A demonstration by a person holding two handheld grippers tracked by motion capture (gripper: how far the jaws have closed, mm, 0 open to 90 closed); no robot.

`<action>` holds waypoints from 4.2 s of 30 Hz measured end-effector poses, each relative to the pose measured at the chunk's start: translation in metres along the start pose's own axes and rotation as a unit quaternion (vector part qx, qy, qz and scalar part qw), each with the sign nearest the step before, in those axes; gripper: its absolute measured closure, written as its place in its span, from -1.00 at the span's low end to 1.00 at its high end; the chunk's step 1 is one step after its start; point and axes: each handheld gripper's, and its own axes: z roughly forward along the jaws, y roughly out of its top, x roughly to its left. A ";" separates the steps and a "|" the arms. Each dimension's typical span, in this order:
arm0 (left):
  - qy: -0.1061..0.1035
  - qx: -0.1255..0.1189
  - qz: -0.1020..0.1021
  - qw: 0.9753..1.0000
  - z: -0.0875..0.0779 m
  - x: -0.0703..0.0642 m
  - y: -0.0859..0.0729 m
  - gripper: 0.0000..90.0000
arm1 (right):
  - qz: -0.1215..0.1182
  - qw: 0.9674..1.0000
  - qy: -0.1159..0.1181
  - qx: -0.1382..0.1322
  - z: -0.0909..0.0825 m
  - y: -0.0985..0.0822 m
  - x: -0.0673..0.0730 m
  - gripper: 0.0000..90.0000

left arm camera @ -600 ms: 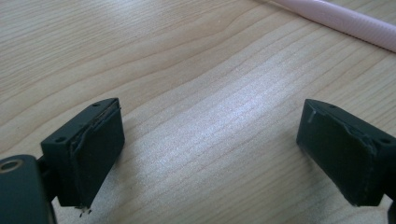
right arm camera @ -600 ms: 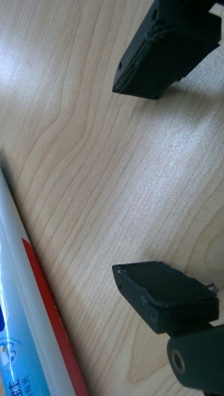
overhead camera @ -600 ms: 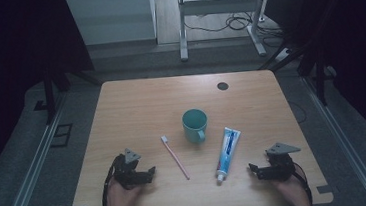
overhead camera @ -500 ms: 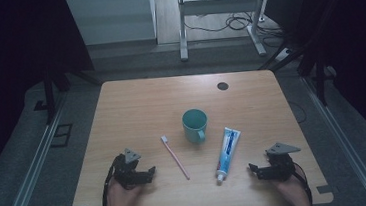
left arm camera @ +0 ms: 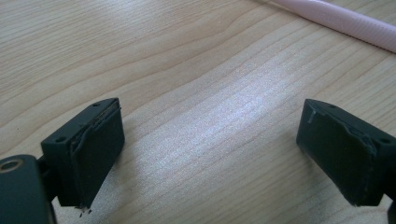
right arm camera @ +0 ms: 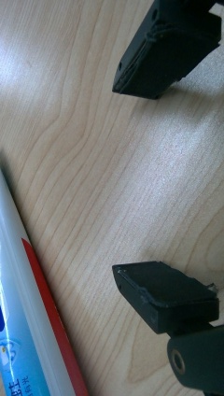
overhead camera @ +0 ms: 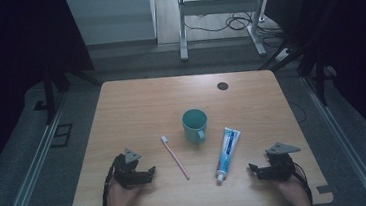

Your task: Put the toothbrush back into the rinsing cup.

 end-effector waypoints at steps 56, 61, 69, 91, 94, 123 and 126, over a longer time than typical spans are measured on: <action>-0.101 0.011 0.068 0.992 -0.002 -0.040 0.039 0.99 | 0.000 1.000 0.000 0.000 0.000 0.000 0.000 -0.77; -0.109 0.010 0.069 0.992 0.004 -0.043 0.046 0.99 | 0.000 1.000 0.000 0.000 0.000 0.000 0.000 -0.77; -0.114 0.015 0.077 0.990 0.013 -0.051 0.055 0.99 | 0.000 1.000 0.000 0.000 0.000 0.000 0.000 -0.77; -0.133 0.032 0.109 0.985 0.033 -0.080 0.070 0.99 | 0.001 1.000 0.000 0.001 0.000 0.000 0.000 -0.77; -0.134 0.037 0.110 0.984 0.034 -0.082 0.067 0.99 | 0.001 1.000 0.000 0.001 0.000 0.000 0.000 -0.77; -0.110 0.055 0.088 0.988 0.008 -0.057 0.034 0.91 | 0.000 1.000 0.000 0.000 0.000 0.000 0.000 -0.77; -0.107 0.055 0.083 0.989 0.005 -0.053 0.031 0.91 | 0.000 1.000 0.000 0.000 0.000 0.000 0.000 -0.77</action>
